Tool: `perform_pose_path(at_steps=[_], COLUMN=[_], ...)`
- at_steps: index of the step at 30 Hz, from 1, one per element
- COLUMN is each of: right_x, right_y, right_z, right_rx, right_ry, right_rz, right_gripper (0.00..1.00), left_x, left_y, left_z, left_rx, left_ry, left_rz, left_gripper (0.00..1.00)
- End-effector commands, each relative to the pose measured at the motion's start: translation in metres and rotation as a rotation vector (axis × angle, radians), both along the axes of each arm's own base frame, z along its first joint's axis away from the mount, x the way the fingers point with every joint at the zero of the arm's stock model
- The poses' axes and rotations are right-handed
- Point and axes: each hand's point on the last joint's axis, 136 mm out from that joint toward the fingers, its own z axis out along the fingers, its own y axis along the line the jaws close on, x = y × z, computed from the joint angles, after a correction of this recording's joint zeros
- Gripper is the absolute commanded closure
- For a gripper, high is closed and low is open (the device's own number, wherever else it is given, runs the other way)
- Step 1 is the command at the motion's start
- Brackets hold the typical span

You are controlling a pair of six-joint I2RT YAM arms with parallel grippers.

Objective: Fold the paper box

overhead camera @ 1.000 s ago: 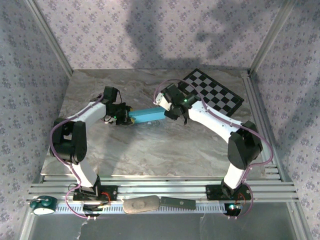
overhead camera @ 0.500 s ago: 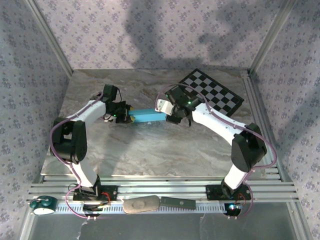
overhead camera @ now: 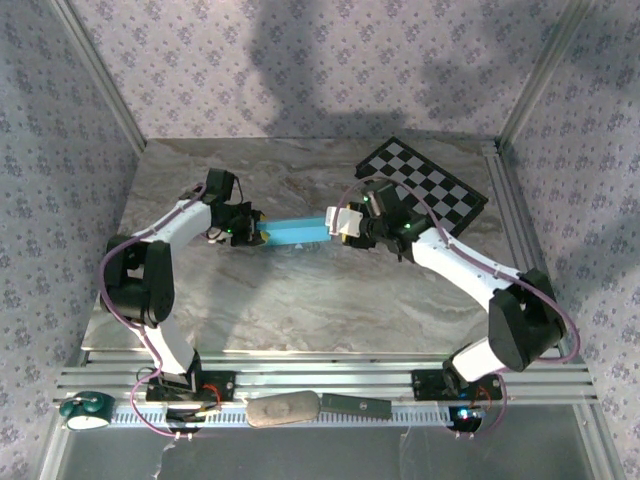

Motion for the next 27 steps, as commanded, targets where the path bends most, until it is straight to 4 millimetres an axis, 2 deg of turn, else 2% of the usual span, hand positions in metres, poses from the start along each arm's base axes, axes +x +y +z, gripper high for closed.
perform_pose_path(at_steps=[1, 3, 5, 6, 13, 20, 27], right_x=[0.009, 0.012, 0.013, 0.019, 0.023, 0.020, 0.029], right_y=[0.015, 0.018, 0.016, 0.019, 0.020, 0.019, 0.020], right_z=[0.014, 0.015, 0.005, 0.016, 0.008, 0.001, -0.006], right_rx=[0.048, 0.053, 0.038, 0.051, 0.049, 0.038, 0.022], right_ry=[-0.013, 0.007, 0.045, 0.036, 0.101, 0.142, 0.163], right_rz=[0.046, 0.040, 0.029, 0.024, 0.001, -0.018, -0.067], right_gripper=[0.51, 0.55, 0.59, 0.63, 0.76, 0.76, 0.76], left_x=[-0.001, -0.001, 0.000, 0.000, 0.001, 0.001, 0.003], left_y=[0.002, 0.002, 0.002, 0.002, 0.002, 0.001, 0.001], left_z=[-0.002, -0.002, -0.002, -0.002, -0.002, -0.002, 0.000], left_rx=[0.004, 0.003, 0.001, 0.003, 0.001, -0.001, -0.002], left_ry=[0.027, 0.024, 0.022, 0.021, 0.014, 0.013, 0.006], left_rz=[-0.003, -0.002, -0.003, -0.003, -0.002, -0.002, -0.003], left_gripper=[0.70, 0.73, 0.75, 0.75, 0.76, 0.77, 0.78])
